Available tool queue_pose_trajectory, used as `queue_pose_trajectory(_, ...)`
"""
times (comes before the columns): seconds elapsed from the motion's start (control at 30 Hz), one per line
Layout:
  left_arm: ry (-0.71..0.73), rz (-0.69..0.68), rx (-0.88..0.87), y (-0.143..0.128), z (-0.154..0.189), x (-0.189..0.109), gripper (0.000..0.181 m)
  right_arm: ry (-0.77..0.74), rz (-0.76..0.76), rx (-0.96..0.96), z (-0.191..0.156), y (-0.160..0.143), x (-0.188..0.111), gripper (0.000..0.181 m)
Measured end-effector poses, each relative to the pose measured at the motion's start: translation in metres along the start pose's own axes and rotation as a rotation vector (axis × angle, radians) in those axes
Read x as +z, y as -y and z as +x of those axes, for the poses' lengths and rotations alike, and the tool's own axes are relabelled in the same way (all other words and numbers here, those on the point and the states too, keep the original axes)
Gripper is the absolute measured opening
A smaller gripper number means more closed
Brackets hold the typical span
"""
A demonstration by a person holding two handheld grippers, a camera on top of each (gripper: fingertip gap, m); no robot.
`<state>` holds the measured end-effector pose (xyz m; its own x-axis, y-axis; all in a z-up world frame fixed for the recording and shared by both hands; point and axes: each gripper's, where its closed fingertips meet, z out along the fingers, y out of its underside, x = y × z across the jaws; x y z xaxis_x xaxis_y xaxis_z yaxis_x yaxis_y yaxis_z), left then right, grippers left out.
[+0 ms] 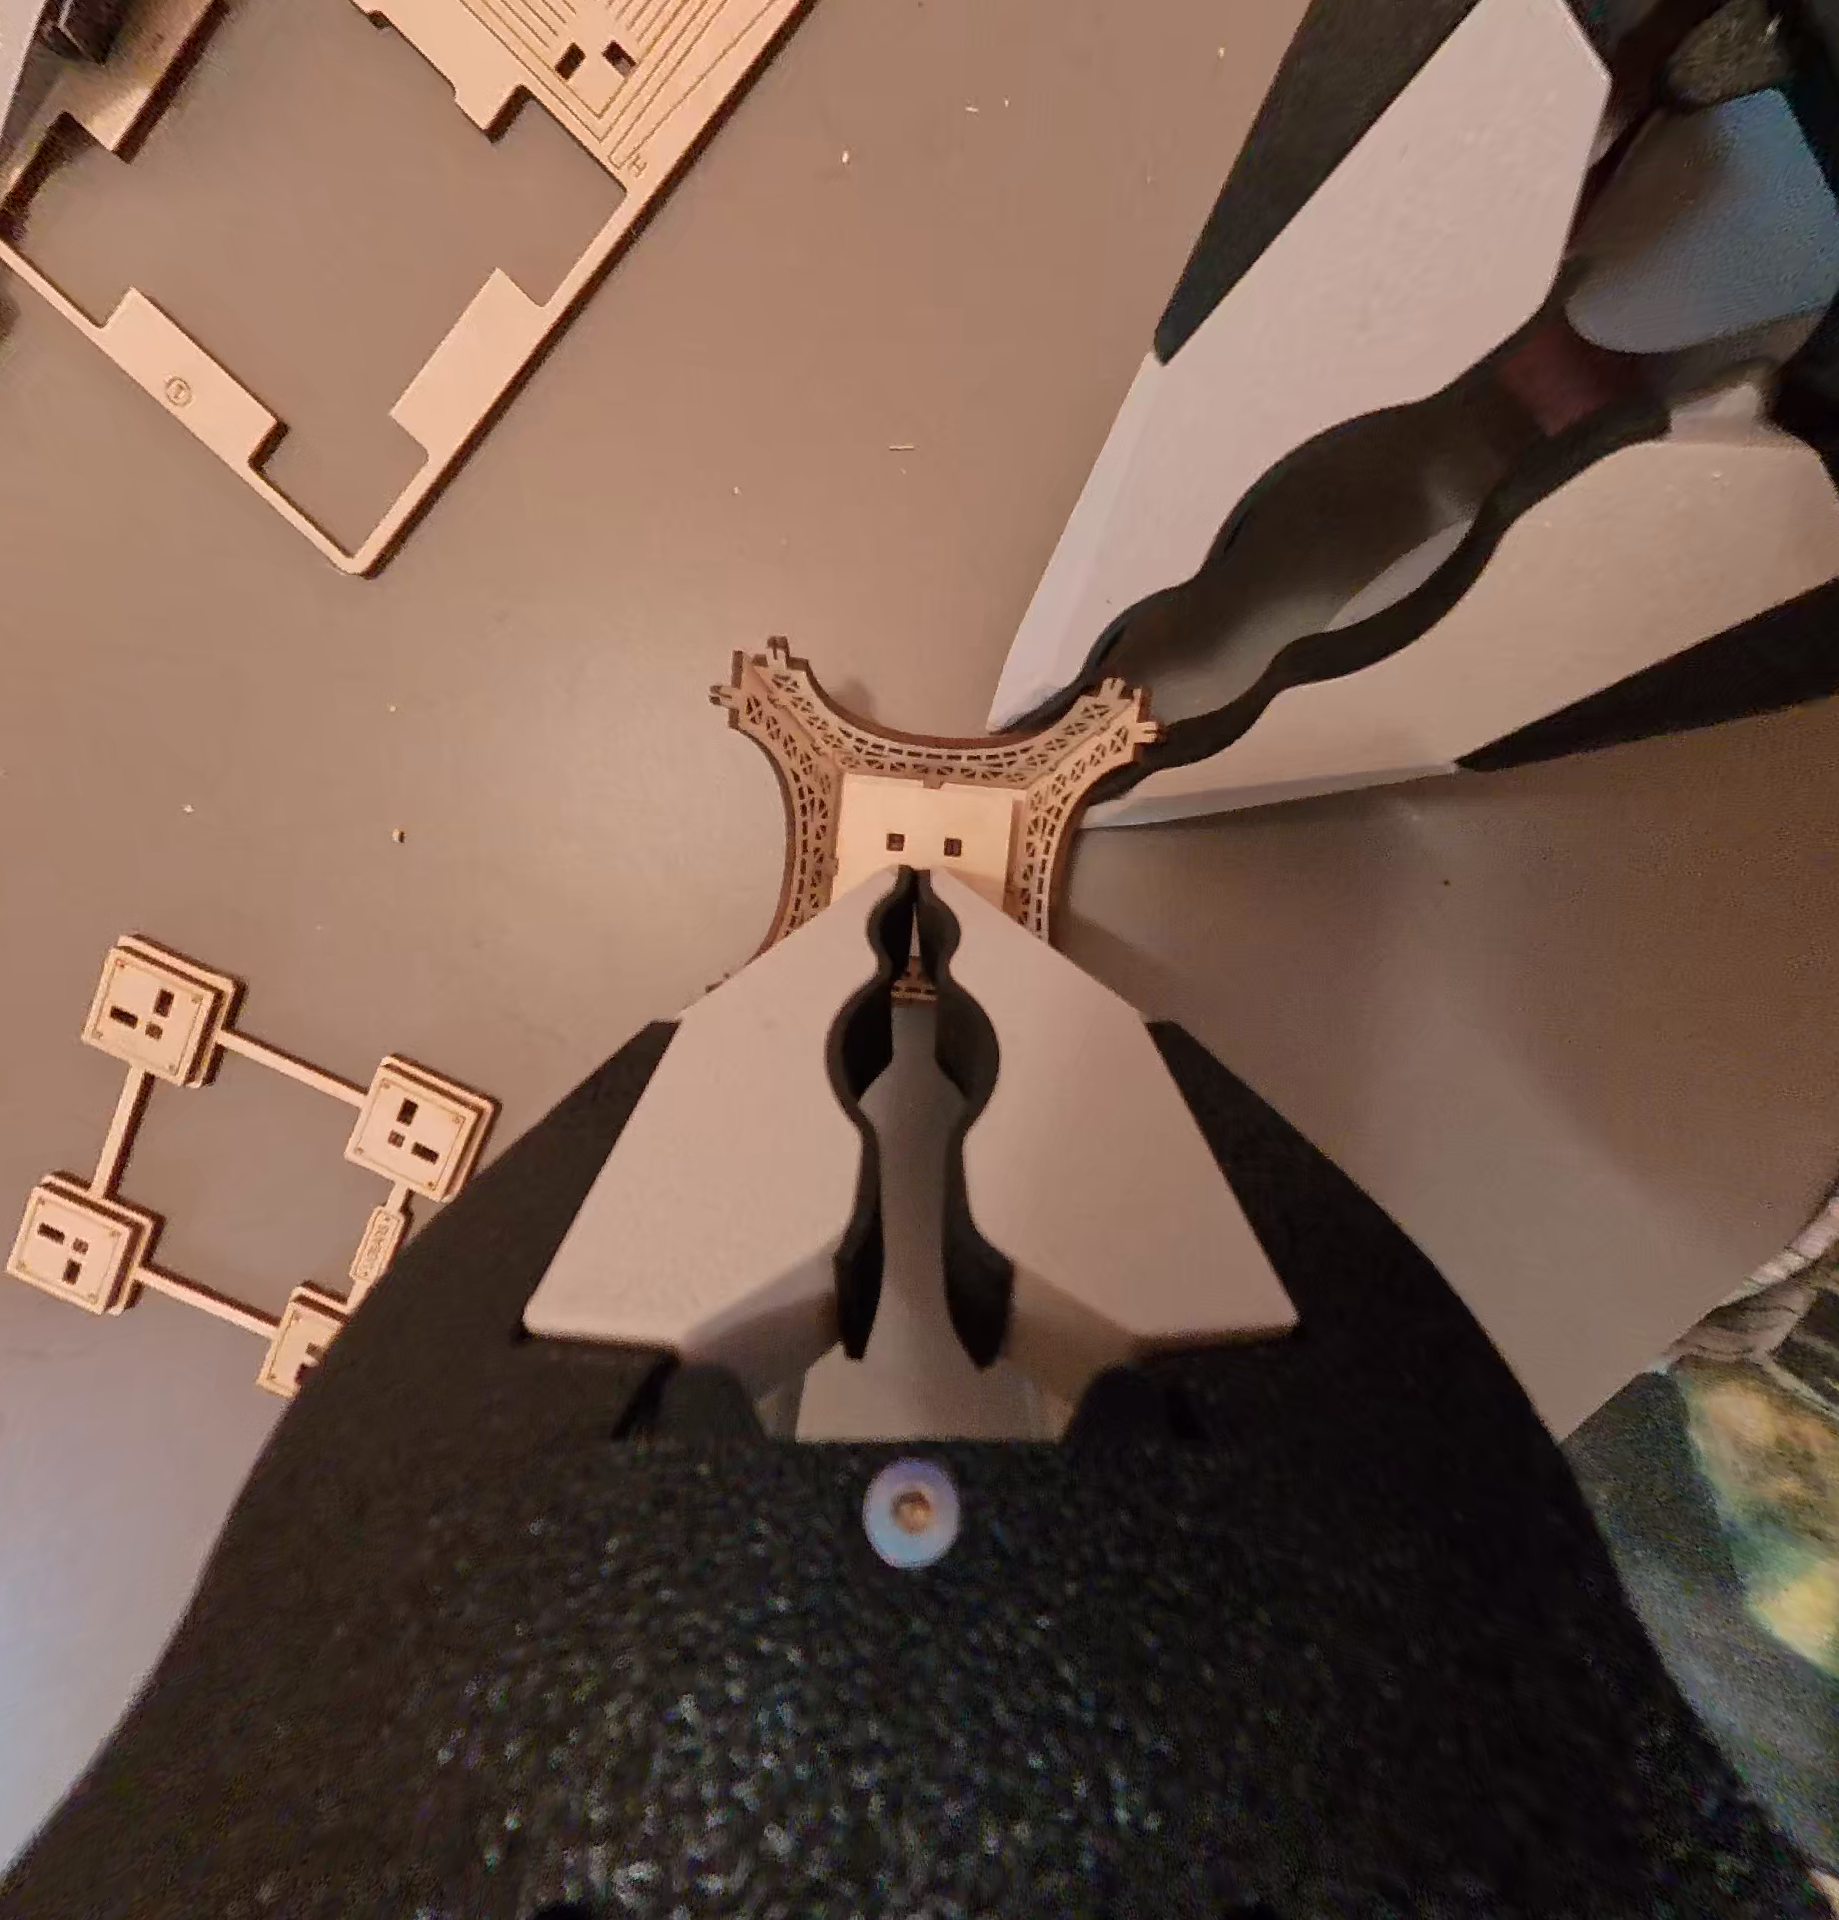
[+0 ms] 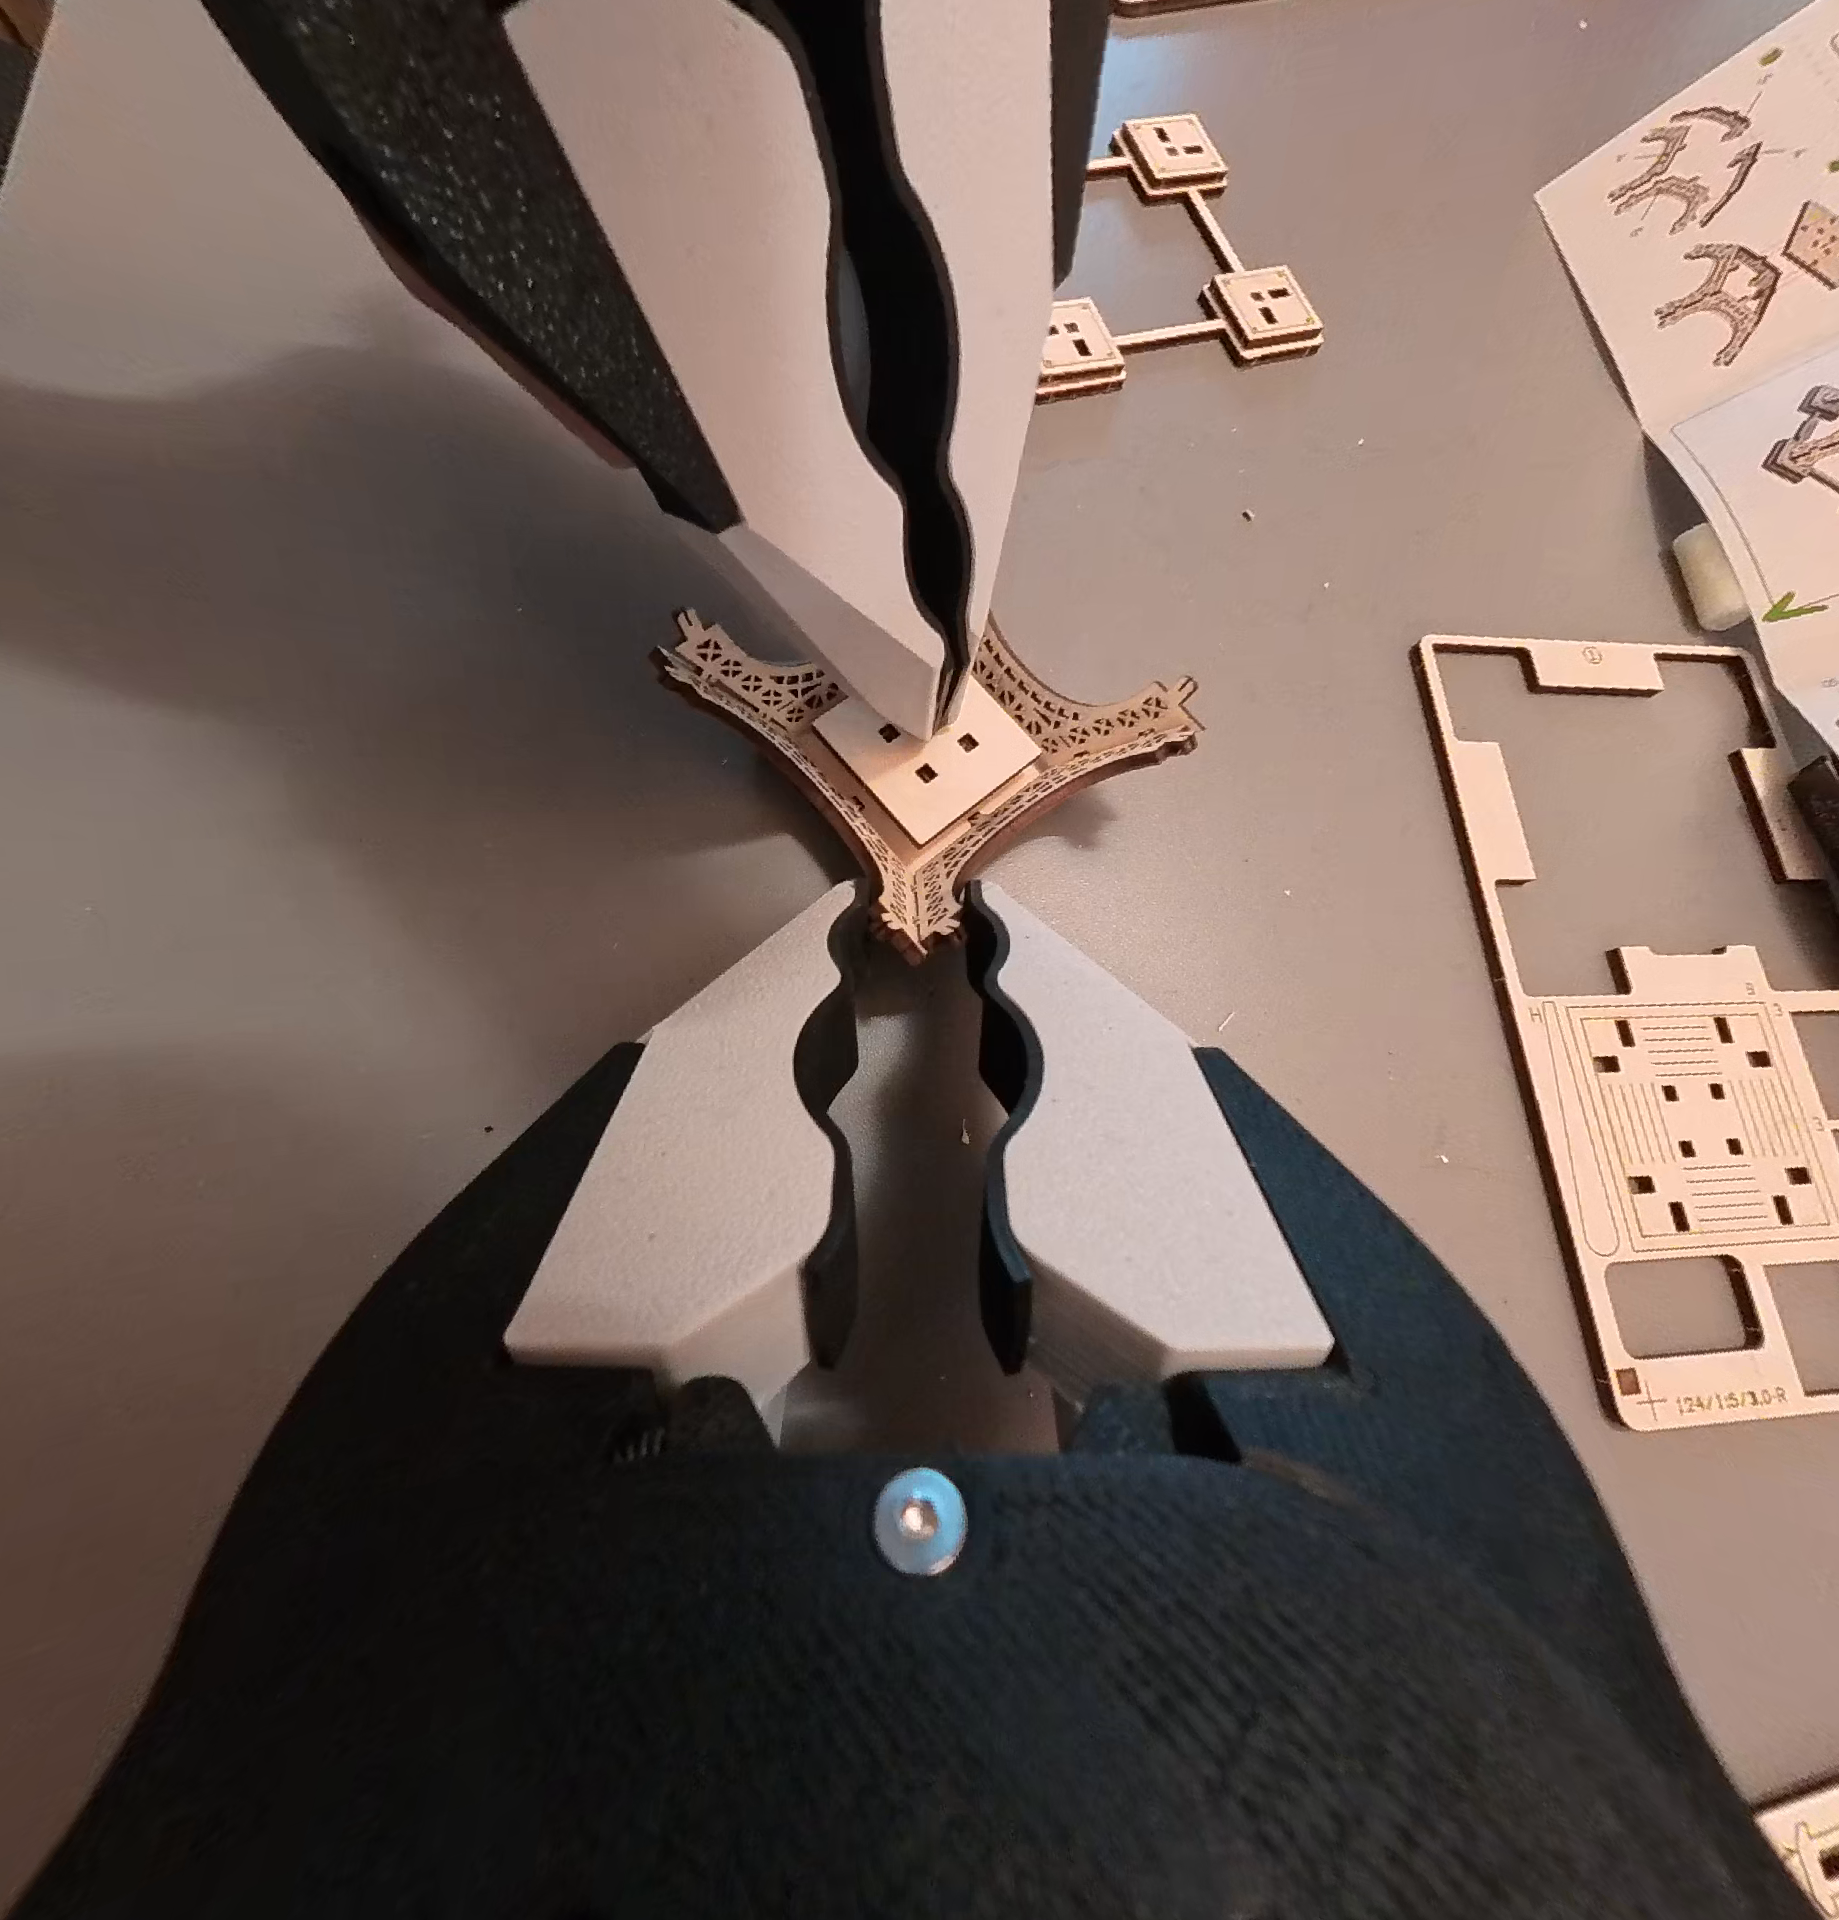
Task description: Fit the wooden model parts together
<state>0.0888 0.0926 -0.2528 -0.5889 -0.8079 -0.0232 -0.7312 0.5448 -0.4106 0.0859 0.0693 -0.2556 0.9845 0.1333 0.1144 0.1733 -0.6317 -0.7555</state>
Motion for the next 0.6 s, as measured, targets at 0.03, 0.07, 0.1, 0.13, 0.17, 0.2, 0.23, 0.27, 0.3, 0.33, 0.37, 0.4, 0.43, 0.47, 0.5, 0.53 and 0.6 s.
queue_pose_trajectory(0.03,-0.002,-0.005,0.003,-0.0001,0.0,0.0,0.0,0.0,0.0,0.0,0.0001,0.0,0.0,0.015)
queue_pose_trajectory(0.07,-0.003,-0.011,0.008,-0.0001,0.0001,0.0001,0.0,0.0,0.0,-0.001,0.0001,0.0,0.0,0.015)
queue_pose_trajectory(0.1,-0.003,-0.017,0.015,-0.0002,0.0003,0.0,0.0,0.0,0.0,0.0,0.0001,-0.0001,0.0001,0.015)
queue_pose_trajectory(0.13,-0.003,-0.024,0.021,-0.0002,0.0004,0.0001,0.0,0.0,0.0,0.0,0.0001,-0.0001,0.0001,0.015)
queue_pose_trajectory(0.17,-0.003,-0.03,0.029,-0.0001,0.0005,0.0002,0.0,-0.001,0.0,-0.001,0.0002,-0.0001,0.0001,0.015)
queue_pose_trajectory(0.2,-0.004,-0.036,0.037,-0.0001,0.0006,0.0001,0.0,-0.001,0.0,-0.001,0.0003,-0.0002,0.0001,0.015)
queue_pose_trajectory(0.23,-0.007,-0.041,0.043,0.0,0.0005,0.0002,0.0,-0.001,0.0,-0.001,0.0003,-0.0002,0.0001,0.015)
queue_pose_trajectory(0.27,-0.013,-0.046,0.046,-0.0001,0.0004,0.0002,0.0,-0.001,0.0,-0.001,0.0003,-0.0003,0.0002,0.015)
queue_pose_trajectory(0.3,-0.018,-0.053,0.046,-0.0003,0.0002,0.0002,0.0,-0.001,0.0,-0.001,0.0004,-0.0003,0.0002,0.015)
queue_pose_trajectory(0.33,-0.021,-0.06,0.046,-0.0003,0.0,0.0002,0.0,-0.001,0.0,-0.001,0.0004,-0.0003,0.0002,0.015)
queue_pose_trajectory(0.37,-0.02,-0.068,0.05,-0.0004,0.0,0.0003,0.0,-0.001,0.0,-0.001,0.0004,-0.0004,0.0003,0.015)
queue_pose_trajectory(0.4,-0.017,-0.08,0.06,-0.0005,0.0,0.0003,0.0,0.0,0.0,-0.001,0.0005,-0.0004,0.0002,0.015)
queue_pose_trajectory(0.43,-0.014,-0.093,0.074,-0.0005,0.0001,0.0004,0.0,0.0,0.0,0.0,0.0005,-0.0005,0.0003,0.015)
queue_pose_trajectory(0.47,-0.013,-0.106,0.087,-0.0004,0.0001,0.0005,0.0,0.0,0.0,0.0,0.0007,-0.0005,0.0004,0.015)
queue_pose_trajectory(0.5,-0.015,-0.121,0.096,-0.0006,0.0002,0.0005,0.0,0.0,0.0,0.002,0.0007,-0.0006,0.0004,0.015)
queue_pose_trajectory(0.53,-0.02,-0.135,0.1,-0.0007,0.0002,0.0006,0.0,0.001,-0.001,0.007,0.0008,-0.0007,0.0004,0.015)
queue_pose_trajectory(0.6,-0.034,-0.16,0.105,-0.0008,-0.0001,0.0007,0.0,0.005,-0.002,0.016,0.0012,-0.0009,0.0005,0.015)
